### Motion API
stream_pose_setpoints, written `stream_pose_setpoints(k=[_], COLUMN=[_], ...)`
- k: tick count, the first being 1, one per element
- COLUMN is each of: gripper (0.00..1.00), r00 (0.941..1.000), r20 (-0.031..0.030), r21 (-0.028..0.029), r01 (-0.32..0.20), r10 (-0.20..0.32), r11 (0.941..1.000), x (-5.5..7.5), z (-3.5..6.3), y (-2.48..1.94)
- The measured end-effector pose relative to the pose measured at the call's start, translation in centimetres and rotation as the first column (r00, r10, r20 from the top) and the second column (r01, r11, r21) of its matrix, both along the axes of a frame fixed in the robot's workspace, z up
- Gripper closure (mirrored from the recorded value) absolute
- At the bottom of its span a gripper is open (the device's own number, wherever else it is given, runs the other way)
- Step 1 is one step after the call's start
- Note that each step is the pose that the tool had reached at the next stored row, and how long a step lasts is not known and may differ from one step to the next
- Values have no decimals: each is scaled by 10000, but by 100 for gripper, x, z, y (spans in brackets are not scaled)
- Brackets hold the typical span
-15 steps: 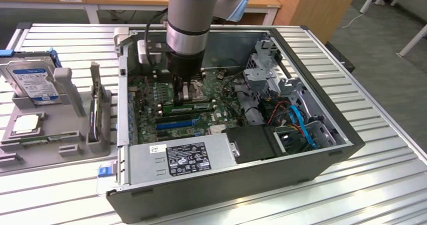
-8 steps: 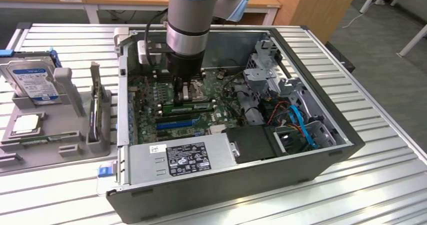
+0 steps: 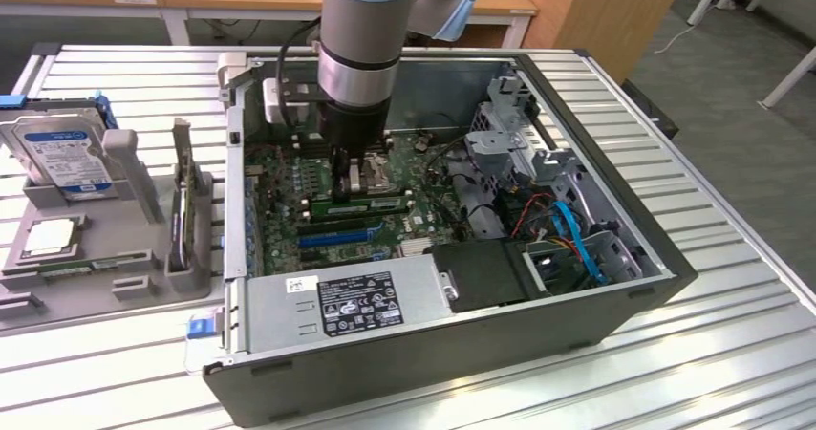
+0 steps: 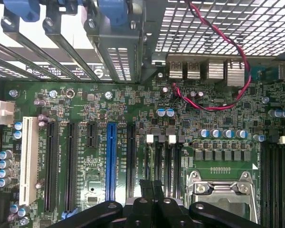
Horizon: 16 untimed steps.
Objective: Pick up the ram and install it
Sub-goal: 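Press down the ram until it locks into place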
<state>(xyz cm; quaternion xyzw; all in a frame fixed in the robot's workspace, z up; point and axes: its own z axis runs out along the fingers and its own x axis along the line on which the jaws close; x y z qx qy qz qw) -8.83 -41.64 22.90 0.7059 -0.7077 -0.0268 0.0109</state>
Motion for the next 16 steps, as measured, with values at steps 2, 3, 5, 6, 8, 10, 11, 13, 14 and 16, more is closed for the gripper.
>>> stream_pose_setpoints(k=[2, 3, 5, 6, 8, 10, 11, 13, 14, 16], gripper=[90, 90, 90, 90, 90, 90, 90, 90, 90, 90], r00=[10000, 10000, 10000, 10000, 10000, 10000, 10000, 10000, 10000, 10000], r20=[-1, -1, -1, -1, 0, 1, 0, -1, -1, -1], r21=[-1, -2, -1, -1, 0, 1, 0, -1, -2, -2], r01=[0, 0, 0, 0, 0, 0, 1, 1, 0, 0], r10=[0, 0, 0, 0, 0, 0, -1, -1, 0, 0], r11=[10000, 10000, 10000, 10000, 10000, 10000, 10000, 10000, 10000, 10000], x=[0, 0, 0, 0, 0, 0, 0, 0, 0, 0], z=[-3, -3, -3, -3, -5, -10, -13, -17, -18, -18], y=[0, 0, 0, 0, 0, 0, 0, 0, 0, 0])
